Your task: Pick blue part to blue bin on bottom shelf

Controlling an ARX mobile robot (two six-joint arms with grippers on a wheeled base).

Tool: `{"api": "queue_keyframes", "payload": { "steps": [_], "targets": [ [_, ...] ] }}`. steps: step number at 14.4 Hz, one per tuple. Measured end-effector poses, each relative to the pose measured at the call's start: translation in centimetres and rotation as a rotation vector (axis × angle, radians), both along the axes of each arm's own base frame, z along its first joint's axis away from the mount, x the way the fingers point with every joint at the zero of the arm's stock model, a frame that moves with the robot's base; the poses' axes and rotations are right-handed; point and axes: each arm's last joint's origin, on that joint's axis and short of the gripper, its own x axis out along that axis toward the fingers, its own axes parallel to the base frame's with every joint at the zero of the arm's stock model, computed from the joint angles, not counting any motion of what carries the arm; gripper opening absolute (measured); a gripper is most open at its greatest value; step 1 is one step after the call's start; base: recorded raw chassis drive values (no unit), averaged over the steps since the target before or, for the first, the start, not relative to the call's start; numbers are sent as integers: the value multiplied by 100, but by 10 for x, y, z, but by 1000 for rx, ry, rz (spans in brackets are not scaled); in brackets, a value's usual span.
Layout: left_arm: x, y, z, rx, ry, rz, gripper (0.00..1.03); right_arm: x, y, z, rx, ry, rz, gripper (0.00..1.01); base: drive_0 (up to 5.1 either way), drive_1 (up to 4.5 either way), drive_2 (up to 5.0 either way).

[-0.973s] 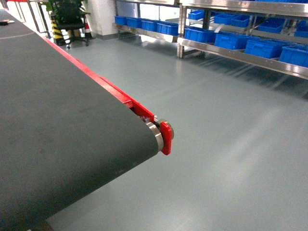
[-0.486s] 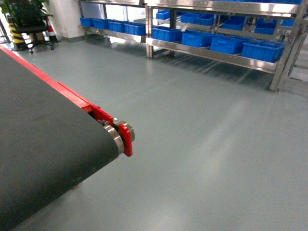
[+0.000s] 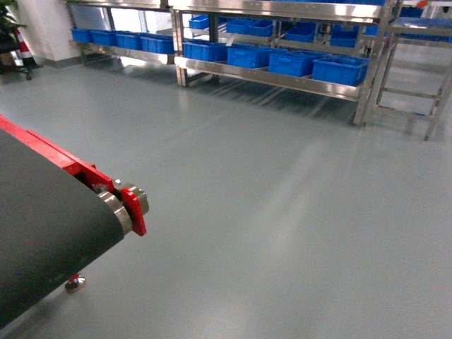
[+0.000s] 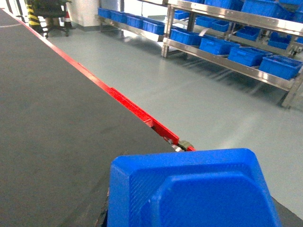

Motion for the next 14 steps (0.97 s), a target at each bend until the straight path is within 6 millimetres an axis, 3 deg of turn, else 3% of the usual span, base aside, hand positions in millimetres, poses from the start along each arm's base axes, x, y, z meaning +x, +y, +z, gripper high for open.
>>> {"api": "queue_keyframes", "payload": {
  "steps": [14],
  "targets": [
    [0, 0, 0, 0, 0, 0, 44, 0, 0, 0, 0, 0, 0, 98, -156, -156, -156]
  ]
}}
